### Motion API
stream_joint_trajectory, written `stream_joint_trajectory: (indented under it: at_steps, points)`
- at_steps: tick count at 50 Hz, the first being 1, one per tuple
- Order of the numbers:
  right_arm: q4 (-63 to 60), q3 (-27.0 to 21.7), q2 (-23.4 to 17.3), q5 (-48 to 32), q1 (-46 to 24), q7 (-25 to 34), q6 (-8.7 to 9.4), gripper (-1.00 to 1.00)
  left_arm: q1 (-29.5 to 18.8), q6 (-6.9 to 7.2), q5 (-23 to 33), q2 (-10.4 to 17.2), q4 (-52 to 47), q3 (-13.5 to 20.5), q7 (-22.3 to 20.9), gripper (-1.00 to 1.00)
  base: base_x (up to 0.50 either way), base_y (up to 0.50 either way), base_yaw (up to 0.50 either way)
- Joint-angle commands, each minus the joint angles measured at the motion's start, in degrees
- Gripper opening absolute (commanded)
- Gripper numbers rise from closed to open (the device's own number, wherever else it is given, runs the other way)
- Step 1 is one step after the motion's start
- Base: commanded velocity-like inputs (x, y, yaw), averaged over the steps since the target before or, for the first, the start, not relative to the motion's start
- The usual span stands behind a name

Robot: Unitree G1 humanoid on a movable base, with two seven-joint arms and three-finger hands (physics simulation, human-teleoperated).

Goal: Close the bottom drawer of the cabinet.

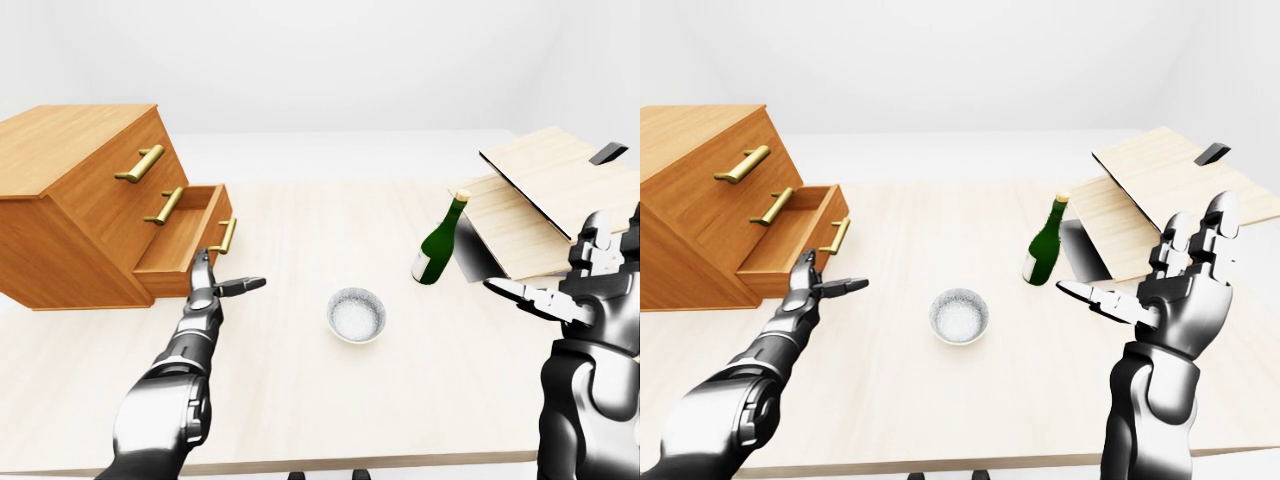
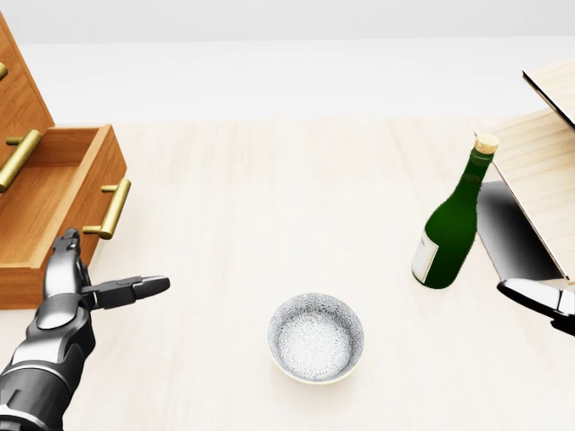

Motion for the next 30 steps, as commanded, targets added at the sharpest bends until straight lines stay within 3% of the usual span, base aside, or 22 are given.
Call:
stream_joint_trajectory:
  at_steps: [1,13,30]
  points:
    - [0.52,-0.01,-0.05,0.03,-0.04,0.04,0.0,1.0,0.27,0.0,-1.41,1.4,0.49,2.14,2.51,1.0,0.0,0.0,0.0]
    - [-0.01,-0.03,-0.06,0.07,0.0,-0.03,0.0,1.0,0.24,0.0,-3.15,2.21,0.7,2.94,4.63,1.0,0.0,0.0,0.0]
    - [-0.68,-0.16,-0.14,0.17,-0.13,-0.13,0.0,1.0,0.77,0.0,-6.27,4.08,0.69,4.35,11.8,1.0,0.0,0.0,0.0]
